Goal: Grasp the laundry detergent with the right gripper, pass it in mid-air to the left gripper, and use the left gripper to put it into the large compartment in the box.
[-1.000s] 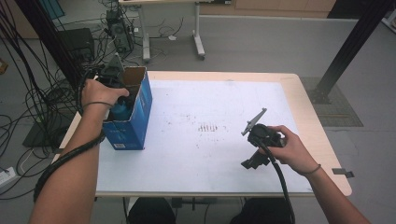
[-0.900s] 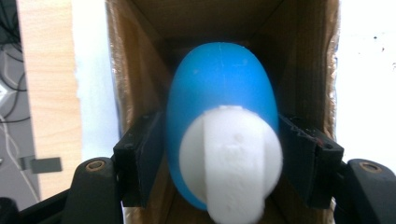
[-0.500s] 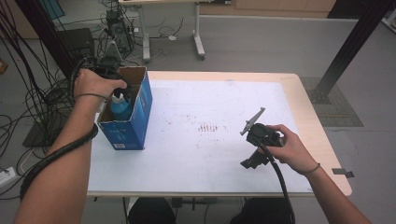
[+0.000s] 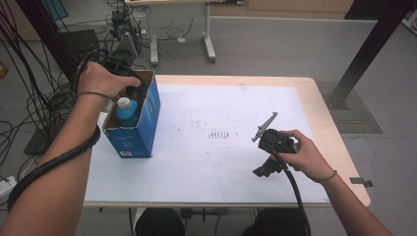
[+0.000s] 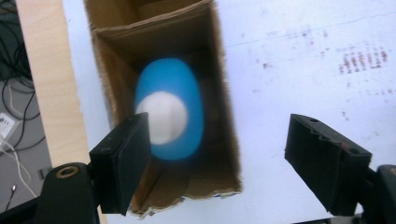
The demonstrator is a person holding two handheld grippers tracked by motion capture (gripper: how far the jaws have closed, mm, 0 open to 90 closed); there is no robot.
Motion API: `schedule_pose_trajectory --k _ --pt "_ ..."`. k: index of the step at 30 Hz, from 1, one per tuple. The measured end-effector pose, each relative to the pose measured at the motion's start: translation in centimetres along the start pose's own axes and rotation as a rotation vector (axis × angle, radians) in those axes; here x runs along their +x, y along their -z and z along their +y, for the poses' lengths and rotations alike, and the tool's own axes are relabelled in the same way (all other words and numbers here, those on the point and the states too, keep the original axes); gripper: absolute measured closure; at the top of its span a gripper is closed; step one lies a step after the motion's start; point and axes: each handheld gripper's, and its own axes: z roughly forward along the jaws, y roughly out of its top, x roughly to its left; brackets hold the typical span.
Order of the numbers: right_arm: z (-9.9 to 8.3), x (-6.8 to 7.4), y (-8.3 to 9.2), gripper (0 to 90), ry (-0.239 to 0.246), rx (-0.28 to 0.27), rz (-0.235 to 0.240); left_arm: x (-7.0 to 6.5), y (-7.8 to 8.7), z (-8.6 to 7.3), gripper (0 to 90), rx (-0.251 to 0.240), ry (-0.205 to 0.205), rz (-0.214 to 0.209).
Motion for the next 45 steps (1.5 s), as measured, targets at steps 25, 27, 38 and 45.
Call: schedule_pose_trajectory --k 25,27,38,45 --pt "0.7 0.0 0.4 8.0 -0.014 0.001 0.016 -8.2 -0.5 0.5 9.8 -0.052 -0.199 -0.143" --pt "0.6 0.0 0.5 8.0 -0.016 0.000 0.023 -8.7 -0.8 0.6 9.8 -0.058 -0.210 -0.150" --pt "1.0 0.4 1.4 7.9 -0.019 -0.001 0.035 -11.2 -3.3 0.6 10.4 -0.079 -0.250 -0.185" --pt "1.3 0.8 2.5 7.8 -0.014 0.018 0.023 -12.6 -5.8 0.6 10.7 -0.080 -0.270 -0.191"
